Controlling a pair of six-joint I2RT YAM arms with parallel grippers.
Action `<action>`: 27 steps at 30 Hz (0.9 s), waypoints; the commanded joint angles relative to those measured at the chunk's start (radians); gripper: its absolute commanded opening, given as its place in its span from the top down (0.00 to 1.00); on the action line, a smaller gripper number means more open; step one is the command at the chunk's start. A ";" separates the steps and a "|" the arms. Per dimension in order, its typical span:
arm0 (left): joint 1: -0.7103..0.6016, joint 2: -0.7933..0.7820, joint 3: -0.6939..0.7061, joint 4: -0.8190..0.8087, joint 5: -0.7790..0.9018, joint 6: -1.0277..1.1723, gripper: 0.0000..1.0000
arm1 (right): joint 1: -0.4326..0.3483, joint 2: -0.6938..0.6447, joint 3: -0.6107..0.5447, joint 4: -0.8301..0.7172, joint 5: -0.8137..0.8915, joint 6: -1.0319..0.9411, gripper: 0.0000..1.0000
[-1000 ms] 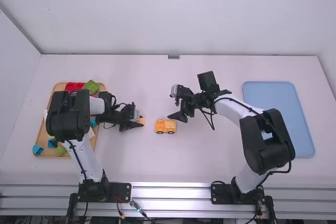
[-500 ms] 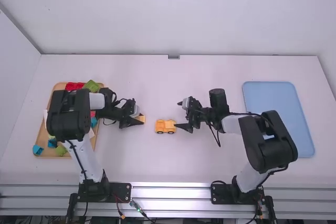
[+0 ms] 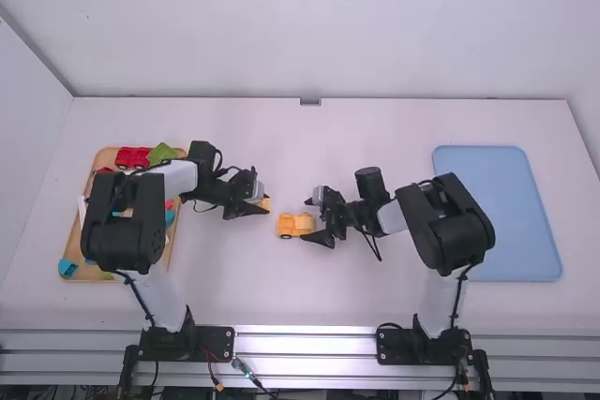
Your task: Assemble lego blocks to make yellow taxi
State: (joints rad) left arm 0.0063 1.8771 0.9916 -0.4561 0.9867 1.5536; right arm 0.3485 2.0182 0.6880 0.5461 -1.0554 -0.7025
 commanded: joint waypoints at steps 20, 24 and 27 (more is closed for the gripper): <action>-0.201 -0.078 -0.225 0.427 -0.109 -0.421 0.83 | 0.039 0.032 -0.061 0.106 0.129 -0.027 0.04; -0.217 -0.083 -0.231 0.433 -0.108 -0.422 0.84 | 0.038 0.032 -0.062 0.096 0.141 -0.035 0.04; -0.232 -0.083 -0.221 0.451 -0.109 -0.443 0.85 | 0.035 0.032 -0.074 0.101 0.140 -0.035 0.05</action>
State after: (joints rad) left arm -0.2111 1.8179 0.7712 -0.0051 0.8616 1.1374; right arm 0.3859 2.0335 0.6323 0.6422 -0.9127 -0.7364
